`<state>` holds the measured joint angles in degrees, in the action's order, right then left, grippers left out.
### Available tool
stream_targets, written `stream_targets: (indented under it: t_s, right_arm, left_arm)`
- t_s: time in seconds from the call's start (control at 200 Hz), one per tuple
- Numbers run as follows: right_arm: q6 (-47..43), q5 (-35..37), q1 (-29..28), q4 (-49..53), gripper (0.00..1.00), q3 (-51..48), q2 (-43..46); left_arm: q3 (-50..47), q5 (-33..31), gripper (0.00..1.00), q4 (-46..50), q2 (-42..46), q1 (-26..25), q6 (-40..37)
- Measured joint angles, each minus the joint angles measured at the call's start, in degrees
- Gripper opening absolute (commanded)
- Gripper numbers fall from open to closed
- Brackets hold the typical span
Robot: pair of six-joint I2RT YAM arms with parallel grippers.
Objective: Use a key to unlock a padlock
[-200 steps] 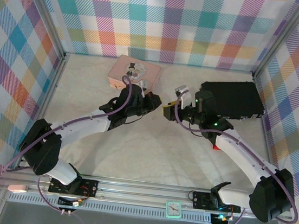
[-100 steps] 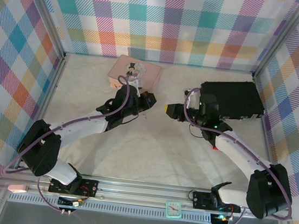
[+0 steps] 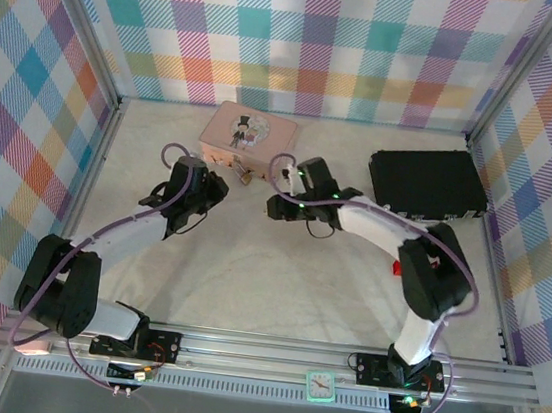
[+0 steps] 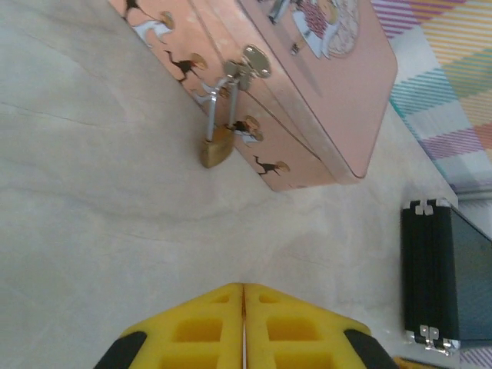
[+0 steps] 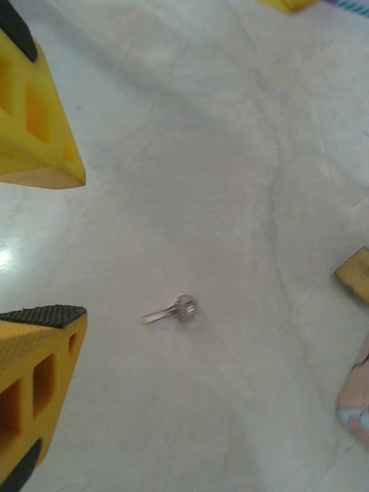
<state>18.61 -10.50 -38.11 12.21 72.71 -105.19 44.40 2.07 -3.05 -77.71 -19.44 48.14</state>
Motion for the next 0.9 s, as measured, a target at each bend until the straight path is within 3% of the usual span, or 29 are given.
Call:
stream_targets:
  t_s: [0.06,0.18,0.415,0.575,0.685,0.84,0.9]
  right_arm:
    - [-1.6,1.8,-0.9,2.2,0.49,4.2,-4.0]
    - [-4.3,5.6,-1.6,6.8,0.49,11.8,-10.9]
    - [-7.4,8.2,-1.7,13.4,0.38,22.9,-20.7]
    - [-8.5,8.2,-2.3,15.9,0.37,24.5,-22.0]
    - [-8.9,8.3,-2.9,16.9,0.26,24.5,-22.0]
    - [-8.7,8.9,-3.2,17.4,0.0,24.5,-22.0]
    - [-8.5,9.0,-3.3,17.4,0.0,24.5,-22.0]
  left_arm:
    - [-0.2,0.3,0.23,0.2,1.1,0.5,-0.1]
    - [-0.7,0.9,0.32,0.0,3.0,0.9,-0.2]
    - [-3.1,2.8,0.33,0.1,3.5,1.0,0.5]
    - [-3.5,3.4,0.33,-0.3,3.5,1.1,1.6]
    - [-3.8,3.4,0.33,-0.2,3.5,1.2,1.9]
    - [-3.8,3.5,0.33,-0.3,3.4,1.2,2.2]
    - [-3.8,3.9,0.33,-0.3,3.4,1.2,2.6]
